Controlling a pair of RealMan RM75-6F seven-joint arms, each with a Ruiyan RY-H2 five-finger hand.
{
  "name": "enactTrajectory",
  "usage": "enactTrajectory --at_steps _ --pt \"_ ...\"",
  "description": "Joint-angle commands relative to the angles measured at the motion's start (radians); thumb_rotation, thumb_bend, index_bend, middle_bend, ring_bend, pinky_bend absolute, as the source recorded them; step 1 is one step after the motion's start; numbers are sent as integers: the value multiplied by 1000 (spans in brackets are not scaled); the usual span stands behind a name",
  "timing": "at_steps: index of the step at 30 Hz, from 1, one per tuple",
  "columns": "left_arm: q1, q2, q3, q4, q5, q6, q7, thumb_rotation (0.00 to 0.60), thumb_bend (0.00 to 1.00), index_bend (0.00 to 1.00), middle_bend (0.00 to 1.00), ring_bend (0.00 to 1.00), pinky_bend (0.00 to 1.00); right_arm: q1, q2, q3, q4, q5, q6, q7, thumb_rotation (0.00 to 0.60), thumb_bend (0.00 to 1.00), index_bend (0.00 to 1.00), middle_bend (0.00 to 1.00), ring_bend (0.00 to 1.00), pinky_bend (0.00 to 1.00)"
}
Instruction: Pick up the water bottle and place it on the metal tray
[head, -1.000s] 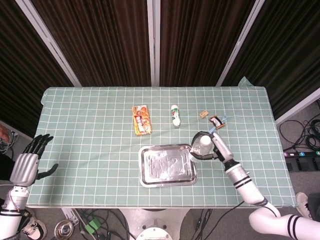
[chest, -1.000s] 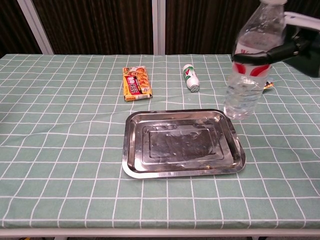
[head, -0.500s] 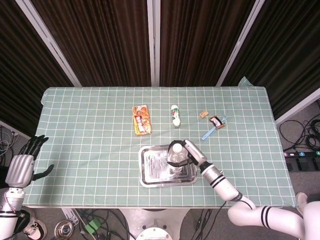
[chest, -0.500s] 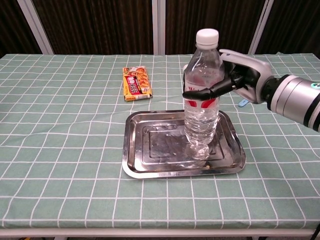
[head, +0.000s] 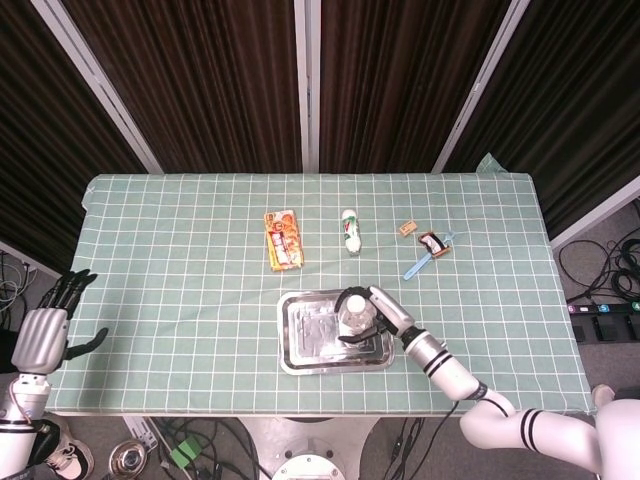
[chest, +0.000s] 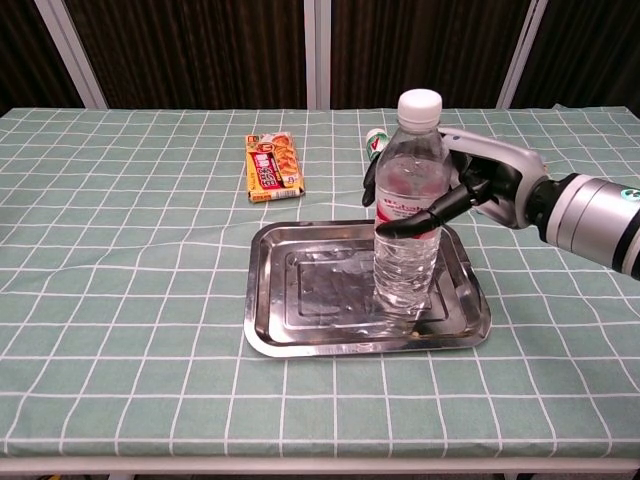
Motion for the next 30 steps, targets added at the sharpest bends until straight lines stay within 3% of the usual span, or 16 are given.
enactTrajectory --at_steps 1,4,11,14,18,22,25,27,30 --pt "0 0 -1 -2 1 1 1 600 276 173 180 87 188 12 35 -23 -23 -28 -19 32 600 0 64 226 35 108" --pt "-1 2 0 -5 4 2 3 600 276 173 180 87 188 14 63 -34 -39 -40 -17 27 600 0 0 118 0 11" --pt "-4 3 -1 -15 7 1 9 600 276 173 180 87 188 10 170 -51 -128 -39 -16 -27 600 0 0 35 0 0" --pt "-5 2 -1 -18 6 -2 12 600 276 173 180 87 188 10 282 -69 -211 -22 -53 -94 600 0 0 7 0 0" --pt "-6 2 -1 -18 5 -4 20 600 276 173 180 87 188 -7 520 -110 -364 45 -102 -327 600 0 0 0 0 0" --pt "-9 4 -4 -23 3 -7 28 600 276 173 180 87 188 -111 662 -144 -471 153 65 -713 600 0 0 14 0 0" --pt "-12 4 -6 -30 5 -6 40 600 276 173 180 87 188 -225 648 -150 -492 210 304 -970 600 0 0 25 0 0" --pt "-12 4 -5 -37 7 -5 49 600 276 173 180 87 188 -288 603 -148 -463 196 421 -1013 600 0 0 33 0 0" --pt "-13 6 -3 -52 12 -2 67 600 277 173 180 87 188 -345 549 -145 -384 160 510 -991 600 0 0 41 0 0"
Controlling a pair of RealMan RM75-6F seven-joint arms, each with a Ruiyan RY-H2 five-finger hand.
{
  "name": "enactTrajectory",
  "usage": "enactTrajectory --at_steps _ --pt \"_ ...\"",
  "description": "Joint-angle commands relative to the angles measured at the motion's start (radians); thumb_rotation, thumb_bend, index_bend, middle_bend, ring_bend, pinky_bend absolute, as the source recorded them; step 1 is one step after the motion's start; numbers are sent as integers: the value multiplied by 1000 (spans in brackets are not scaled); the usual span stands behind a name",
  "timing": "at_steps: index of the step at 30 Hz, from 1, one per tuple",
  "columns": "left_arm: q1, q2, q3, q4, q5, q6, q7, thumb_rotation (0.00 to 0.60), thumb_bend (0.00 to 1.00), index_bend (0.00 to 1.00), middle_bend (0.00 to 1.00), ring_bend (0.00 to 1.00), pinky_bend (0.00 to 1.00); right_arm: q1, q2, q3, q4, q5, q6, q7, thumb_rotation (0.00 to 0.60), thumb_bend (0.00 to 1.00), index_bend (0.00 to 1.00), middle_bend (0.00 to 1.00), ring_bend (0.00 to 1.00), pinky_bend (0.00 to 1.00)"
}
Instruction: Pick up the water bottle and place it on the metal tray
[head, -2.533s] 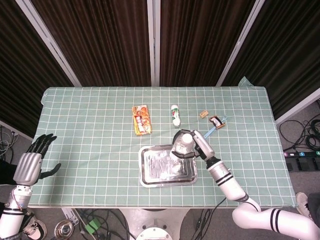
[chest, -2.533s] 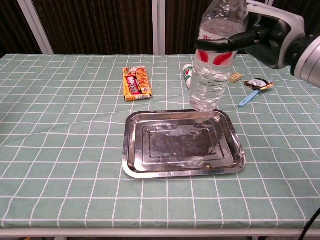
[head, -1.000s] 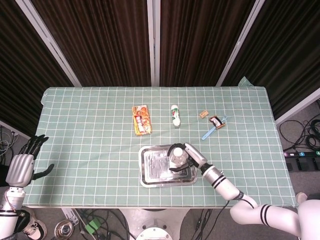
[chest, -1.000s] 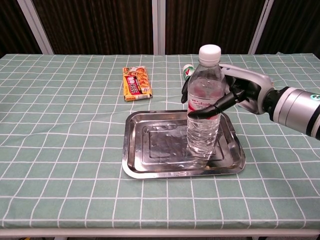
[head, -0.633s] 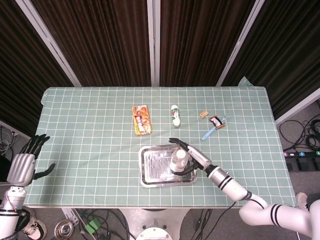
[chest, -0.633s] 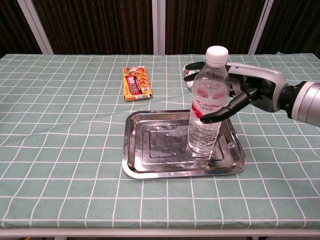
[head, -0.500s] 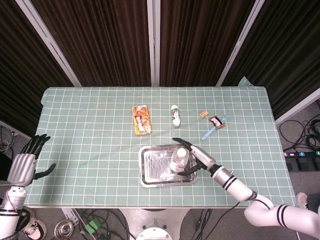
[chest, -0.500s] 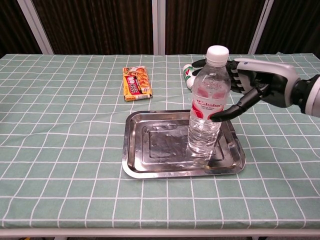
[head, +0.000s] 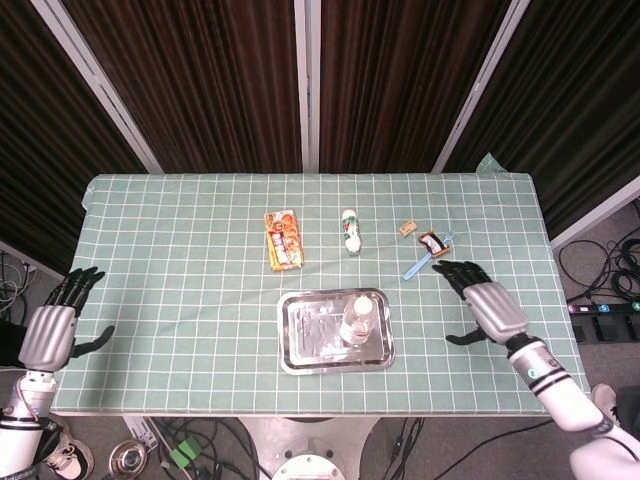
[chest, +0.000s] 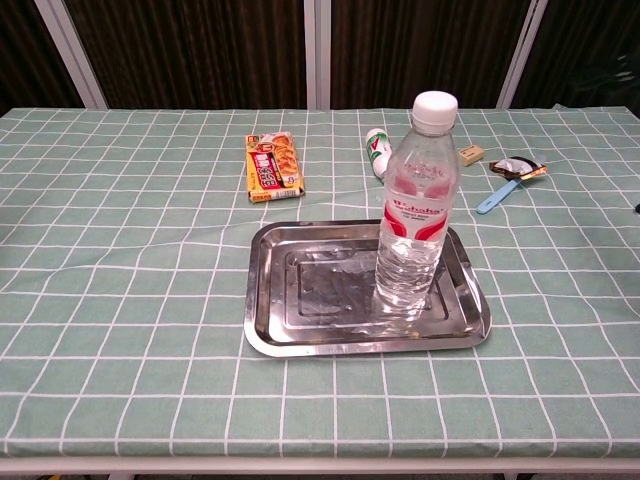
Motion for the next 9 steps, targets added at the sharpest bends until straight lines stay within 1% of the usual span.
enactTrajectory --at_steps 1,5,9 --pt "-1 3 2 -15 5 3 17 600 276 173 180 87 188 -189 -36 -20 46 23 303 -142 600 0 0 42 0 0" --pt "-1 13 -2 -36 1 3 36 600 277 173 180 87 188 -230 -100 -23 136 -22 358 -145 600 0 0 46 0 0" --pt "1 21 -1 -45 -7 -2 37 600 276 173 180 87 188 -246 -138 -21 164 -34 349 -131 600 0 0 48 0 0"
